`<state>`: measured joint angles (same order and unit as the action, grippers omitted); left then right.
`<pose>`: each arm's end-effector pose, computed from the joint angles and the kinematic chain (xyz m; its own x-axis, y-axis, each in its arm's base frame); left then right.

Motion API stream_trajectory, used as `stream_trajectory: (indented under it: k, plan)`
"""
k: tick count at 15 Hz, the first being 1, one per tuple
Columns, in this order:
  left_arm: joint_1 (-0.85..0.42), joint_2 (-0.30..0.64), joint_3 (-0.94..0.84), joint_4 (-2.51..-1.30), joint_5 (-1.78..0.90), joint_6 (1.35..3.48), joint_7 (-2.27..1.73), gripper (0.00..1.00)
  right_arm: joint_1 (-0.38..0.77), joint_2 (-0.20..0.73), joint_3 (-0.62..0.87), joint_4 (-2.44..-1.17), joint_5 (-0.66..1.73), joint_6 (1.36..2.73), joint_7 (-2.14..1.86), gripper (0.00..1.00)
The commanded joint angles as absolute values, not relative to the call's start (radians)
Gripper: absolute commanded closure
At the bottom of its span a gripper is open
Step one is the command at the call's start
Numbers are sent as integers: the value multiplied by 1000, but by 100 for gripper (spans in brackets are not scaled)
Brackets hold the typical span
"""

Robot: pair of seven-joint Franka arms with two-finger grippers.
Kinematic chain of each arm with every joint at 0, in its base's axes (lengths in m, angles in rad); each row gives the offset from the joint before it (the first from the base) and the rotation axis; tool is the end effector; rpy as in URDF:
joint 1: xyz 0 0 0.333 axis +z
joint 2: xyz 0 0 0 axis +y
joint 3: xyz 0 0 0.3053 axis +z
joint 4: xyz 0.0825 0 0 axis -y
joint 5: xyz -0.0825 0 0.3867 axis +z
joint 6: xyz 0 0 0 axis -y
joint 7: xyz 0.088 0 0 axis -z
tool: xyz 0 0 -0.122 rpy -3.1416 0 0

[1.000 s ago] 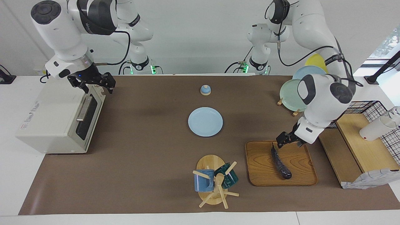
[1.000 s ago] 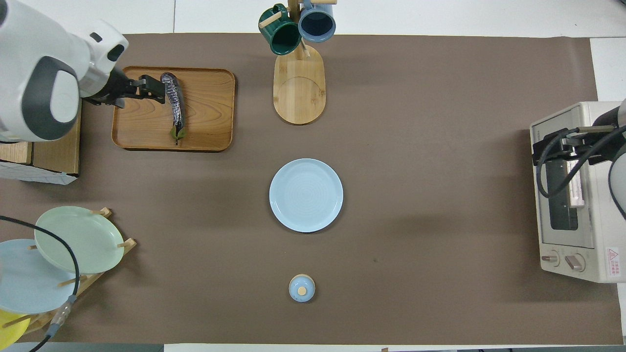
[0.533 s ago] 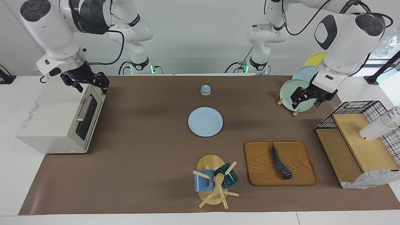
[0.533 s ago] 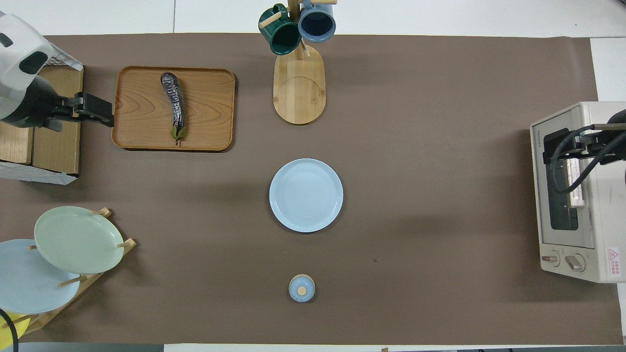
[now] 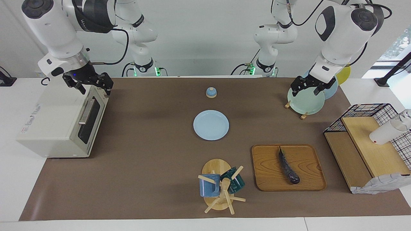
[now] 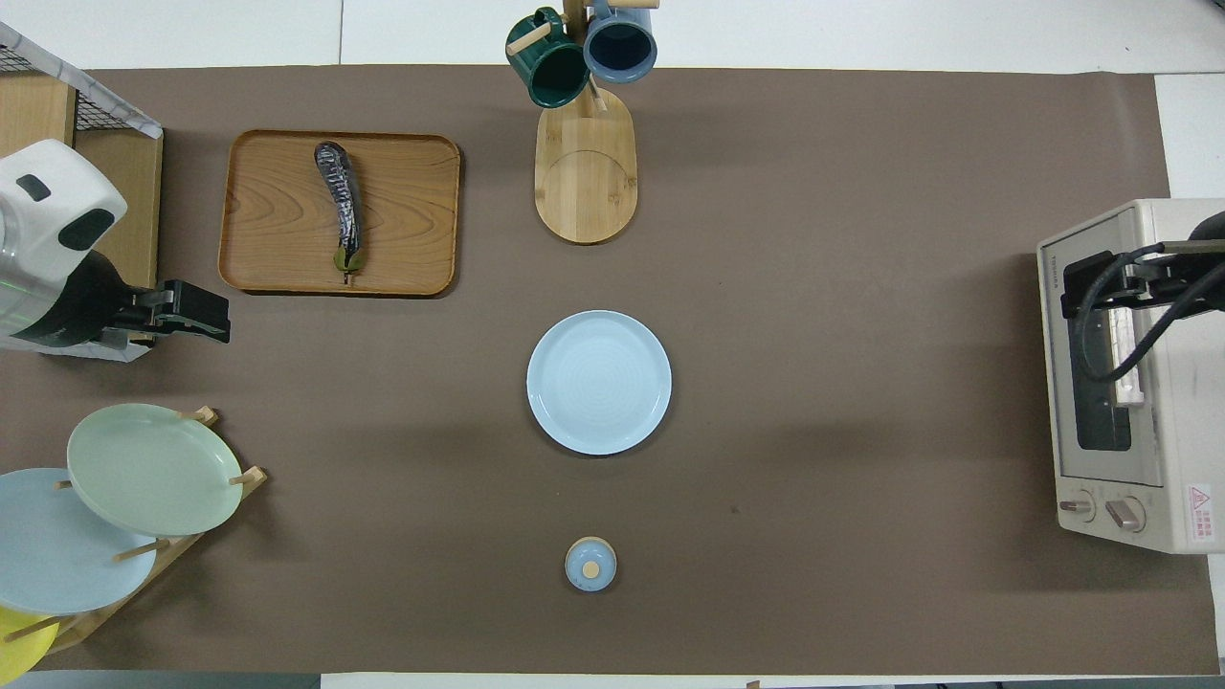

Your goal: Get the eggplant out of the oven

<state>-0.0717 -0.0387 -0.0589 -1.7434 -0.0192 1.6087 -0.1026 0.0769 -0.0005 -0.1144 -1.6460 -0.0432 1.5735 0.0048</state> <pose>0.5358 -0.0731 0.5415 0.9949 -0.0264 -0.0971 -0.0259 -0.9996 0.0068 0.5525 -0.0260 0.5638 0.9965 -0.0421 -0.0717 -0.0390 -0.9983 0.0434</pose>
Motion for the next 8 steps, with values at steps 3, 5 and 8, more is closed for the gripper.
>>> stream_trajectory:
  k: [3,5,8]
  plan:
    - [-55,-24,-80,-1655,-6,1516,-101,0,77,-12,-110,-1641,-17,1566,14,0]
    - [-49,-66,-80,-1710,-6,1516,-101,0,77,-12,-110,-1641,-17,1566,14,0]
    - [-44,-68,-81,-1720,-9,1543,-103,0,77,-12,-110,-1643,-17,1566,11,0]
